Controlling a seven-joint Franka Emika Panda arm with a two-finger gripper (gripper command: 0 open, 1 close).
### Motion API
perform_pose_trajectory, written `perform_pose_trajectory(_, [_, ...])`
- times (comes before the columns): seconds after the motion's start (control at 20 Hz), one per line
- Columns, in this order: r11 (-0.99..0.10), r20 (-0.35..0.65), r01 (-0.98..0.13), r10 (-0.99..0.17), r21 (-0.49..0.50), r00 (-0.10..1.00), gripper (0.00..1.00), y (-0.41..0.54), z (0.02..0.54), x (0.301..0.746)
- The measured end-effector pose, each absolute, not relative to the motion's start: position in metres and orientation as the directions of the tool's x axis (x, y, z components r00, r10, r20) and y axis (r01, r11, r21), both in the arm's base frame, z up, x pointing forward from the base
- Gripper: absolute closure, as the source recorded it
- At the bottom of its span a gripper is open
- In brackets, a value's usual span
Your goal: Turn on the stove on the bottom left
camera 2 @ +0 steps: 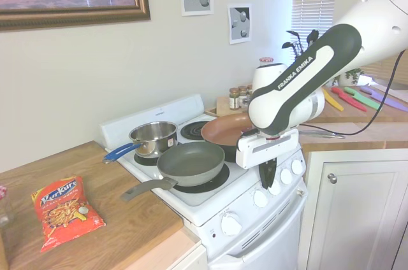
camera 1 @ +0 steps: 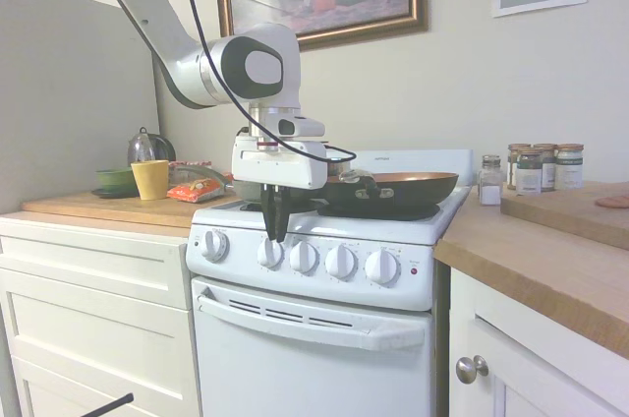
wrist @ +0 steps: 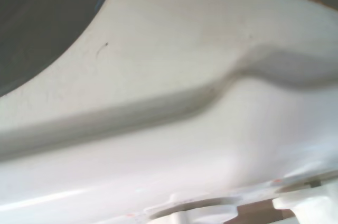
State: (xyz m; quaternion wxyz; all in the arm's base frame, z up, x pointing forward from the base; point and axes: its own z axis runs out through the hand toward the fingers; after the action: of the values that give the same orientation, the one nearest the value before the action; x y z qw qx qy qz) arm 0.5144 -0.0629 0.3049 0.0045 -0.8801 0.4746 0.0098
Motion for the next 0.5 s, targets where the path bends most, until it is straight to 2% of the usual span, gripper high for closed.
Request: perform_pose_trajectory(0.5, [-0.559,-0.021,-0.829,-0.829,0.009,0.558,1.00,-0.0594,0.2965,0.5156])
